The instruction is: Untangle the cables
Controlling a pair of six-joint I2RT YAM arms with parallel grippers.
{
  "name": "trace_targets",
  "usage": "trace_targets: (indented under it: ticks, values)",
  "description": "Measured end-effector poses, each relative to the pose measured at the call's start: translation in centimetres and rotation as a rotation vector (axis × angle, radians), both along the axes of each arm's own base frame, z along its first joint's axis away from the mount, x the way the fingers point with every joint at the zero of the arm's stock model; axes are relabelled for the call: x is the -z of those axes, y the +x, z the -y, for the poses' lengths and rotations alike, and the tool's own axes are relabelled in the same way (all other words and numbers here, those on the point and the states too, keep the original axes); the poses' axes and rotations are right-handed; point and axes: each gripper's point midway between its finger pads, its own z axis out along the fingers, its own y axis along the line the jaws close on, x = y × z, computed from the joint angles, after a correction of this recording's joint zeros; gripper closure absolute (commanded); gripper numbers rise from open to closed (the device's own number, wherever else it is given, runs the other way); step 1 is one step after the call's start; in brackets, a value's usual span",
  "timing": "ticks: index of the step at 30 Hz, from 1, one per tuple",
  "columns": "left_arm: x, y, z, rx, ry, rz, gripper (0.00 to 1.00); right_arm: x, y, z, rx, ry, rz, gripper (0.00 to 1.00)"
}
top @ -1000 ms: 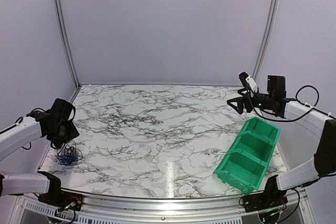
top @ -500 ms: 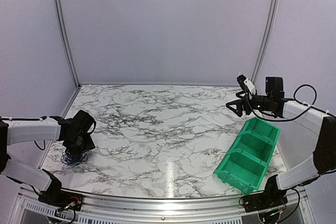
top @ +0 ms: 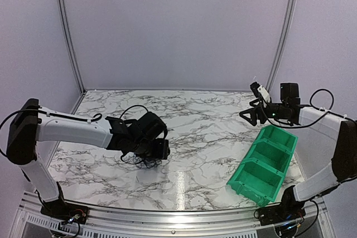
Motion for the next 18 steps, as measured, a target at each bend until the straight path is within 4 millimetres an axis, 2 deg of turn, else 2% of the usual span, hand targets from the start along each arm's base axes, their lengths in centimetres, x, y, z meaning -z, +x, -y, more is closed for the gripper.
trace_targets:
  ticks: [1,3,5,6,7,8,12,14,18]
  values:
    - [-1.1,-0.2,2.1,0.054,-0.028,0.023,0.39,0.0,0.0,0.0,0.0,0.0,-0.001,0.06]
    - [-2.8,-0.8,4.8,0.135,-0.064,0.063,0.35,0.1,0.0,0.0,0.0,0.0,-0.002,0.07]
    - [-3.8,-0.7,5.4,0.172,-0.067,0.098,0.29,0.1,-0.1,-0.1,-0.007,0.002,-0.004,0.08]
    - [-4.0,-0.5,5.2,0.183,-0.053,0.119,0.14,0.1,-0.1,-0.2,-0.012,0.004,-0.003,0.09]
    - [-4.2,-0.2,4.7,0.19,-0.028,0.144,0.03,0.1,-0.2,-0.3,-0.02,0.006,-0.003,0.09]
    - [-4.5,0.1,4.1,0.191,0.0,0.172,0.01,0.0,-0.3,-0.4,-0.028,0.007,-0.001,0.09]
    - [-6.5,1.3,0.3,0.129,0.105,0.305,0.01,0.2,-1.0,-1.8,-0.082,-0.005,0.001,0.1]
    - [-8.3,1.9,-2.0,0.099,0.158,0.377,0.01,0.3,-1.4,-2.7,-0.114,-0.012,-0.006,0.1]
    - [-11.6,4.5,-6.0,0.021,0.289,0.477,0.01,-0.5,-1.4,-4.9,-0.184,-0.023,-0.019,0.11]
